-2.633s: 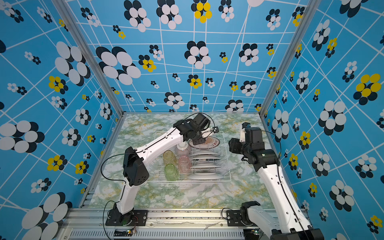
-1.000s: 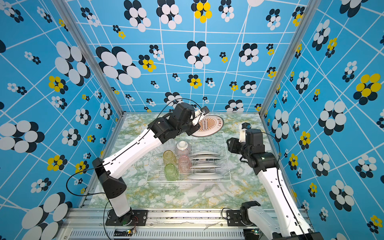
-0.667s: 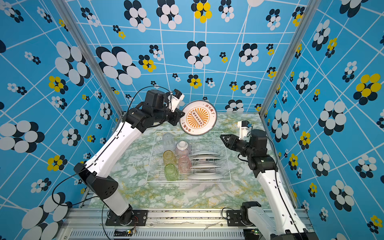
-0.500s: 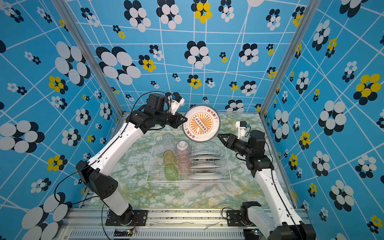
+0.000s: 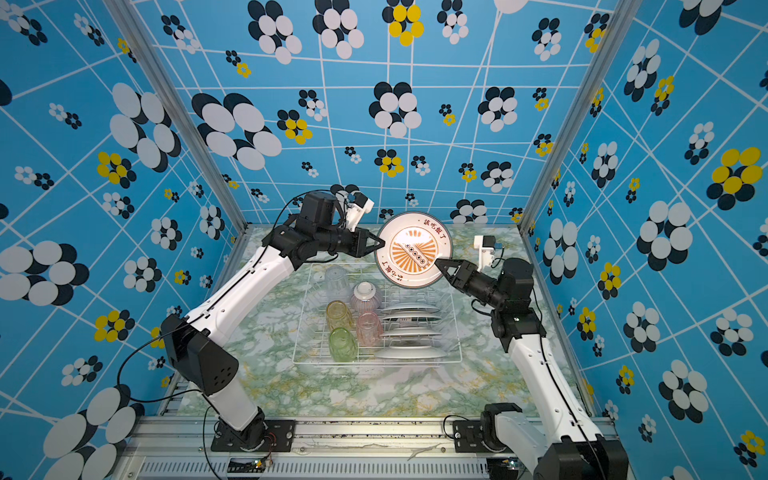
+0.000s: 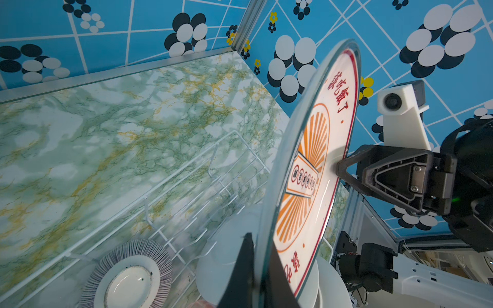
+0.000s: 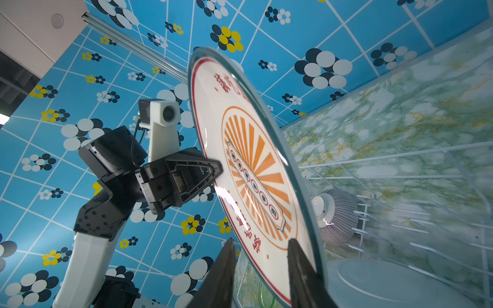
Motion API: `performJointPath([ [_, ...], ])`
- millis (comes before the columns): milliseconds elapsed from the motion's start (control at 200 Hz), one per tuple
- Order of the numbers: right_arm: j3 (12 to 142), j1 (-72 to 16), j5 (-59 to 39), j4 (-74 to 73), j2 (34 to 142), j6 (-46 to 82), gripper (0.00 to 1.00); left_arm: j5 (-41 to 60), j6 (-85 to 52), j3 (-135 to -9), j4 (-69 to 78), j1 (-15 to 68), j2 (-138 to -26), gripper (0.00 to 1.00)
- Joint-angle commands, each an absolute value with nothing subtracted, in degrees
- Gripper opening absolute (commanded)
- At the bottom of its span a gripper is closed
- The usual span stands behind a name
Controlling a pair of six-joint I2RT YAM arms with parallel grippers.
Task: Unload the mixed dishes from the dish rack
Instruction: 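Grasp the printed plate's rim with the right gripper beside the left gripper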
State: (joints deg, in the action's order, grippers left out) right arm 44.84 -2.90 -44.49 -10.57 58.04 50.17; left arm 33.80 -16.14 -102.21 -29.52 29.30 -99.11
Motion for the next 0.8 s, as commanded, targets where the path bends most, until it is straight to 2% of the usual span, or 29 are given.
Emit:
performJointPath([
  [0, 47.6, -2.6, -45.6, -5.9, 54.7, 47.7, 0.35, 35.2, -17.0, -101.8, -25.5, 26.9, -99.1, 0.0],
  [255, 47.3, -2.5, -43.7, 3.5, 51.9, 43.3, 0.36, 35.5, -17.4, -101.8, -24.8, 25.7, -99.5, 0.0],
  [505, 45.1, -2.4, -44.8, -8.8, 56.7, 50.1, 0.37, 38.5, -19.0, -100.9, -23.9, 25.9, -99.6, 0.0],
  [795, 46.0, -2.2, -43.8, -11.0, 60.4, 50.4, 0.37, 41.0, -21.7, -97.5, -20.3, 26.8, -99.0, 0.0],
])
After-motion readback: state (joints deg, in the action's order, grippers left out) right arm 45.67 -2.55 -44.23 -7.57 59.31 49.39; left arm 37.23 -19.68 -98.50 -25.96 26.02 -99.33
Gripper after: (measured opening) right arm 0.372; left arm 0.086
